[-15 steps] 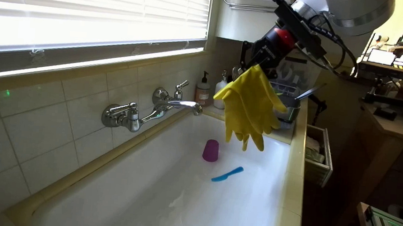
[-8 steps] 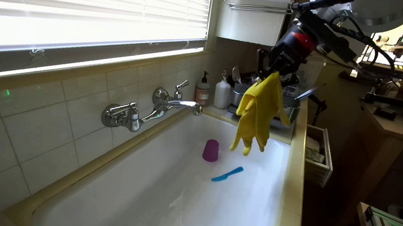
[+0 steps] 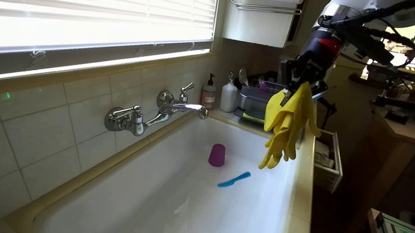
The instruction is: Take the gloves off the tap
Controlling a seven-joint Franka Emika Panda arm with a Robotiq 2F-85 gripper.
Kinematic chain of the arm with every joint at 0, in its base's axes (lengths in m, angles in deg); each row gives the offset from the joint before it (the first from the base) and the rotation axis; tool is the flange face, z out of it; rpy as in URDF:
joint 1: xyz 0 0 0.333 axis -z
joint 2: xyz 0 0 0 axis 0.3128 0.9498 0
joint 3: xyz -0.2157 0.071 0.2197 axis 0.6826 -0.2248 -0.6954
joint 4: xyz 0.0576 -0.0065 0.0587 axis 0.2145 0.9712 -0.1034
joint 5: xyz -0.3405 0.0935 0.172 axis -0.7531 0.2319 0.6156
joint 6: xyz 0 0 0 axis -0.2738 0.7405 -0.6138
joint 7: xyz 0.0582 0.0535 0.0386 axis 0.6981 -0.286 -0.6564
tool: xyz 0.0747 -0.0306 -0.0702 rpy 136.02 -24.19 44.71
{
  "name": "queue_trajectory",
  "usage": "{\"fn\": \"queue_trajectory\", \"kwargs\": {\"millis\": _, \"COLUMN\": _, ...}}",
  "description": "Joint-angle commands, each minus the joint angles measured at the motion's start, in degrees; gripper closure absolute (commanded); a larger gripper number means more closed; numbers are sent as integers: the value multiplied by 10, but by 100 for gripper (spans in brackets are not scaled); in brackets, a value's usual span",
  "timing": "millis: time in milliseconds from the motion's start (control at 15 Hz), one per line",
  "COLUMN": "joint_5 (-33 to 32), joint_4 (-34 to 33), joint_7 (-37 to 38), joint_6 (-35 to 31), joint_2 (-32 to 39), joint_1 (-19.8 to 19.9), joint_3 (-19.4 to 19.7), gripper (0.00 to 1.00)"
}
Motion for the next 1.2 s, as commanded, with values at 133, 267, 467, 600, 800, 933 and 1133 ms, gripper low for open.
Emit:
{"fn": "queue_trajectory", "kwargs": {"millis": 133, "joint_5": -32, "joint_4": -3, "joint_7": -67, "joint_6": 108, "joint_2": -1, "joint_1": 3, "joint_3": 8, "gripper": 99}}
{"fn": "queue_trajectory", "kwargs": {"millis": 267, "joint_5": -41, "joint_4": -4, "joint_7": -84, "joint_6": 142, "joint_2": 2, "joint_1": 2, "joint_3": 5, "gripper": 99}}
{"fn": "queue_trajectory", "kwargs": {"millis": 467, "joint_5": -58, "joint_4": -6, "joint_7": -91, "joint_6": 190, "joint_2": 10, "joint_1": 4, "joint_3": 0, "gripper": 99}}
{"fn": "queue_trajectory", "kwargs": {"millis": 600, "joint_5": -67, "joint_4": -6, "joint_7": -92, "joint_6": 217, "joint_2": 15, "joint_1": 4, "joint_3": -3, "gripper": 99}}
{"fn": "queue_trajectory", "kwargs": {"millis": 800, "joint_5": -79, "joint_4": 4, "joint_7": -87, "joint_6": 235, "joint_2": 8, "joint_1": 7, "joint_3": -8, "gripper": 99}}
{"fn": "queue_trajectory", "kwargs": {"millis": 933, "joint_5": -87, "joint_4": 6, "joint_7": -79, "joint_6": 244, "joint_2": 10, "joint_1": 9, "joint_3": -10, "gripper": 99}}
{"fn": "queue_trajectory", "kwargs": {"millis": 1133, "joint_5": -98, "joint_4": 4, "joint_7": -74, "joint_6": 256, "joint_2": 23, "joint_1": 10, "joint_3": -10, "gripper": 99}}
